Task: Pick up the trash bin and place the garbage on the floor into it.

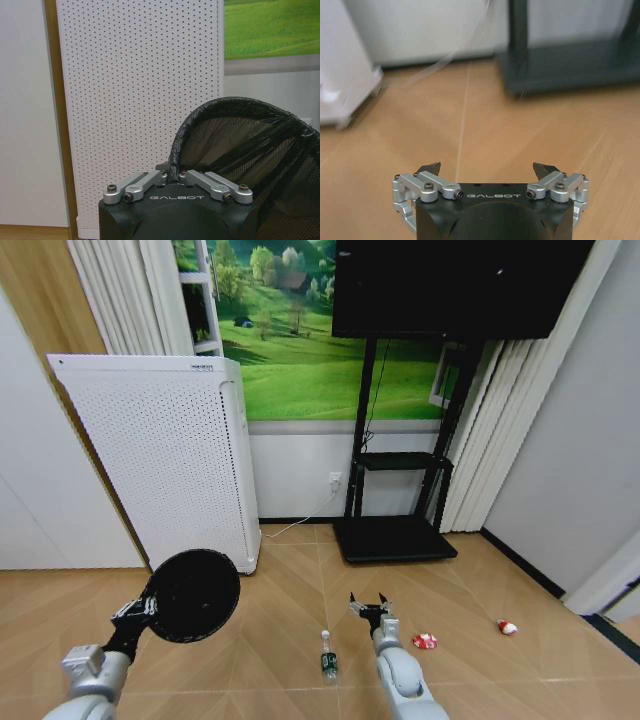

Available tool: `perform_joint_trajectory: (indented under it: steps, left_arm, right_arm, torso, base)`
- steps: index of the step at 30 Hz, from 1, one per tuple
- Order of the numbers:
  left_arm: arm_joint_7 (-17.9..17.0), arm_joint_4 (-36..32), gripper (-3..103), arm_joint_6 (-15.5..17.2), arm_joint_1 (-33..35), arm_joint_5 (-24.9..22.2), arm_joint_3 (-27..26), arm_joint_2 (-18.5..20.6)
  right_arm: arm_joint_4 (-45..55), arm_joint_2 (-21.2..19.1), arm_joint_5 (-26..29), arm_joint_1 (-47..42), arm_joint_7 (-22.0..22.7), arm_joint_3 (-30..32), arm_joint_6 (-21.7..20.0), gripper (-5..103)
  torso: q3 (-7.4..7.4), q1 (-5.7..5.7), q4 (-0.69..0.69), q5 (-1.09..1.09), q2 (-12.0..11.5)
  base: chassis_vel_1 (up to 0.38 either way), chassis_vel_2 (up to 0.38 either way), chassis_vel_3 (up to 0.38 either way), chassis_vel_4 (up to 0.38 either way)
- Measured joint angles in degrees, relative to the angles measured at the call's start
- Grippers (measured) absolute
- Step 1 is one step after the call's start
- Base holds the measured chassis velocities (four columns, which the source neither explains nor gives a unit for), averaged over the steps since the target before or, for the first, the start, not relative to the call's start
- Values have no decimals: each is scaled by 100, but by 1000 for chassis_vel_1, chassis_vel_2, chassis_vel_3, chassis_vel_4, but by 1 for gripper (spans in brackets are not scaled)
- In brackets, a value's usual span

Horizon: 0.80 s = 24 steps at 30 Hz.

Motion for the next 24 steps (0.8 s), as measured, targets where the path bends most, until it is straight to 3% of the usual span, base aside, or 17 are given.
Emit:
perform_joint_trajectory:
  steps: [1,3,4,6,11,19,24]
  left_arm:
    - [0,0,3,0,0,0,0,0]
    - [22,-12,3,0,9,-6,3,4]
    - [30,-19,3,1,10,-8,10,17]
    - [30,-30,3,5,10,-9,17,25]
    - [32,-71,3,24,8,36,93,20]
    - [30,-121,3,58,7,66,137,25]
    - [30,-152,3,65,37,99,163,-17]
  right_arm:
    - [0,0,0,0,0,0,0,100]
    - [-277,-87,-42,-55,-557,16,-187,100]
    - [-597,-156,-314,-60,-1113,61,-160,100]
    - [-814,-178,-482,-54,-1293,66,-119,100]
    - [-1373,8,-597,30,-985,-2,101,100]
    - [-1428,193,-408,20,-712,-74,-6,100]
    - [-1476,382,-144,29,-289,-102,-106,100]
  torso:
    - [0,0,0,0,0]
    - [0,0,-1,1,0]
    - [0,0,0,0,0]
    - [0,0,-1,-1,0]
    - [0,0,2,0,0]
    - [0,0,1,-1,0]
    - [0,0,1,-1,0]
  base:
    - [0,0,0,0]
    - [0,0,0,0]
    - [0,0,0,0]
    - [0,0,0,0]
    - [0,0,0,0]
    - [0,0,0,0]
    - [0,0,0,0]
